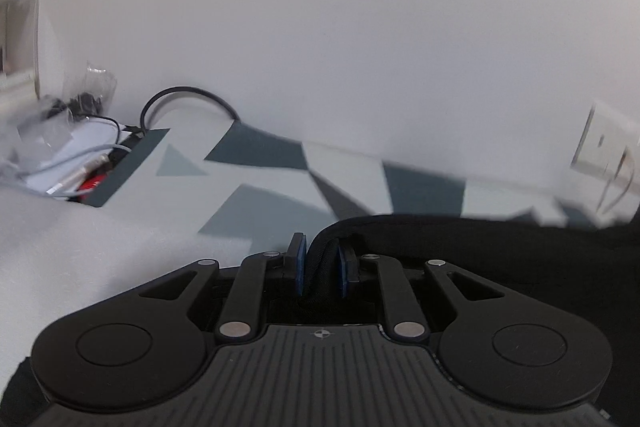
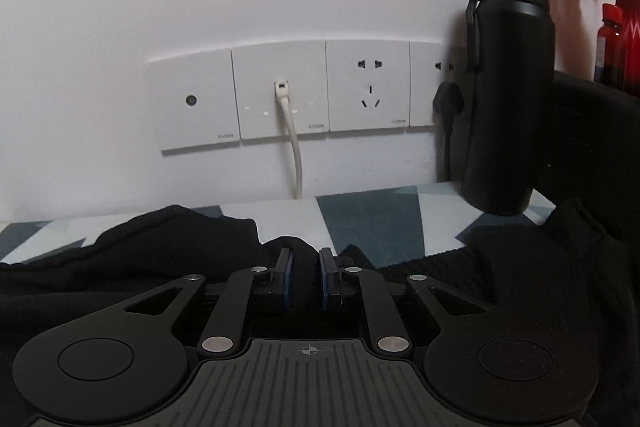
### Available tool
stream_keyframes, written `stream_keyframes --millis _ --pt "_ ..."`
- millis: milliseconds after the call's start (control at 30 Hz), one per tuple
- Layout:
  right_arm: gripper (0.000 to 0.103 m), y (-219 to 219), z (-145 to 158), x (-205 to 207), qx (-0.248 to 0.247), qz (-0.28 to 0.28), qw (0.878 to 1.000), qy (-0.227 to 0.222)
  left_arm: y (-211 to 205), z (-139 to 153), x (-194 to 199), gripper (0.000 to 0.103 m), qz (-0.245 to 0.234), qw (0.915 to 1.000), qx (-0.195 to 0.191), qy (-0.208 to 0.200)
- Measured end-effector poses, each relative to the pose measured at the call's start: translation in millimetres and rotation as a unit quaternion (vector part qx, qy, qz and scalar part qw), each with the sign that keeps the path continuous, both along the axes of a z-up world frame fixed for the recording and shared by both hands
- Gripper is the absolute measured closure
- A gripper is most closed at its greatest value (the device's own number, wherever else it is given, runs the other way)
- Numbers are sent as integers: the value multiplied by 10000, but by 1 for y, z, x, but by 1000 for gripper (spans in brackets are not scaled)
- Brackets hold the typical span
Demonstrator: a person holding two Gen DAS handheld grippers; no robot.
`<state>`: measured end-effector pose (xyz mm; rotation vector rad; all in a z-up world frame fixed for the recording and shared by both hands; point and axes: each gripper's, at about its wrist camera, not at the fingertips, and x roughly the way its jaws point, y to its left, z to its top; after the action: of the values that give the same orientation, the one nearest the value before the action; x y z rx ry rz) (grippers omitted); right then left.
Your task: Fold clothes
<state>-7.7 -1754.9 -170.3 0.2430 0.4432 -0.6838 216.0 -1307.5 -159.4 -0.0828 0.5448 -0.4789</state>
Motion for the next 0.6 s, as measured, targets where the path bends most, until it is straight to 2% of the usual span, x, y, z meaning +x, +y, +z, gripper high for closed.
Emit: stream_keyframes --millis 133,200,267,333,367,467,600 --pt "85 -1 2 -2 120 7 9999 -44 3 -2 7 77 -61 9994 -170 283" --pt "78 -4 2 -4 217 13 9997 -87 4 -4 12 68 -111 9988 -229 423" --pt "75 -6 2 -5 309 -2 9995 -114 4 -4 12 44 -198 9982 -270 491" --pt "73 -6 2 -6 320 -8 9994 -127 4 -3 11 28 -225 9982 -283 479" --pt "69 -6 2 -6 308 -17 9994 -123 5 -3 11 22 -225 9981 -323 480" --pt "49 -4 2 -7 243 -73 9996 -109 9 -2 11 14 -217 9975 -455 487" --pt "41 -4 2 -9 225 -107 9996 -158 25 -5 16 9 52 9936 -923 646"
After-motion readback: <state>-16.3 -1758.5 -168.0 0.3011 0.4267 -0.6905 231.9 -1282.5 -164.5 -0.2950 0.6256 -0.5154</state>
